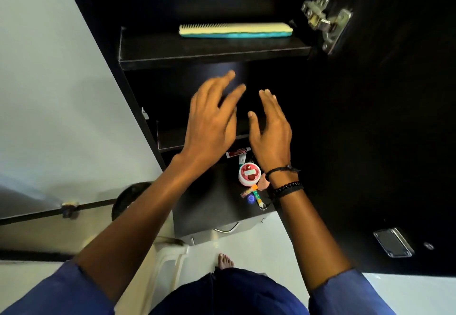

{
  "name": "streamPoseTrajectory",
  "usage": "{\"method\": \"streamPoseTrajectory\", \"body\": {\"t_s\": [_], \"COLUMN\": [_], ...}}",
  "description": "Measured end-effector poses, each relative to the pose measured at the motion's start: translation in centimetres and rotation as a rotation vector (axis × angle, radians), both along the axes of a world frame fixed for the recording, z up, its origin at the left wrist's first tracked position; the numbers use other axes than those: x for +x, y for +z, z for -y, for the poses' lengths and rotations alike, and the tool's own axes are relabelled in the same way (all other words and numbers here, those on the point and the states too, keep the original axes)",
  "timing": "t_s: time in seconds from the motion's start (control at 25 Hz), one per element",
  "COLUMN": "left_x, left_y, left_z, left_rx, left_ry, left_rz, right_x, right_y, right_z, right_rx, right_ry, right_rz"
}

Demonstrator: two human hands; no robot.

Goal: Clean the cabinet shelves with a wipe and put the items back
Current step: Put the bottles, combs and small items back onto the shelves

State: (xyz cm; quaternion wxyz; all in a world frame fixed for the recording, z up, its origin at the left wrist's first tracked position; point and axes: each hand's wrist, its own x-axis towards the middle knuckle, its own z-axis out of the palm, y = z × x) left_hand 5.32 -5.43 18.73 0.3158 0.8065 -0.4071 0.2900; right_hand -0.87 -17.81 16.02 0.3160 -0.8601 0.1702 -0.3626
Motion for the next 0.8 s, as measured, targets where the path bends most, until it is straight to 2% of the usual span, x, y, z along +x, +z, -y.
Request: {"method": "streamPoseTrajectory", "body": {"t_s": [0.12,0.24,0.36,0.48,0.64,0.8], "left_x": [-1.3,-1.9,-2.2,-1.9,-0.9,-0.2], "left_y": [-5.3,-10.7,-14.7,-16.6,-17.7,-17.9], "left_z": [-0.3,-0.7,-1.1,-1.1,-0.8,-1.2], "left_rx": [0.164,0.440,0.643,0.765,0.799,0.797], "left_ry": [-0.059,-0.064,-0.093,-0.086,-0.045,0.000], "left_rz": [-0.216,-0.500,-0.680,-0.749,-0.784,-0.801], "right_x": [-1.2,-1.8,-1.4,-0.1,2.3,3.5], "right_y": [-5.3,-11.4,-16.7,-20.6,-24.6,-26.1], "right_z": [0.7,1.7,2.9,4.2,5.5,5.7], "right_rx": [0.076,0.192,0.188,0.114,-0.067,-0.323], "right_ry": [-0.011,-0.008,0.047,0.122,0.167,0.109], "right_rz": [-0.166,-0.468,-0.770,-0.961,-1.196,-1.194]}}
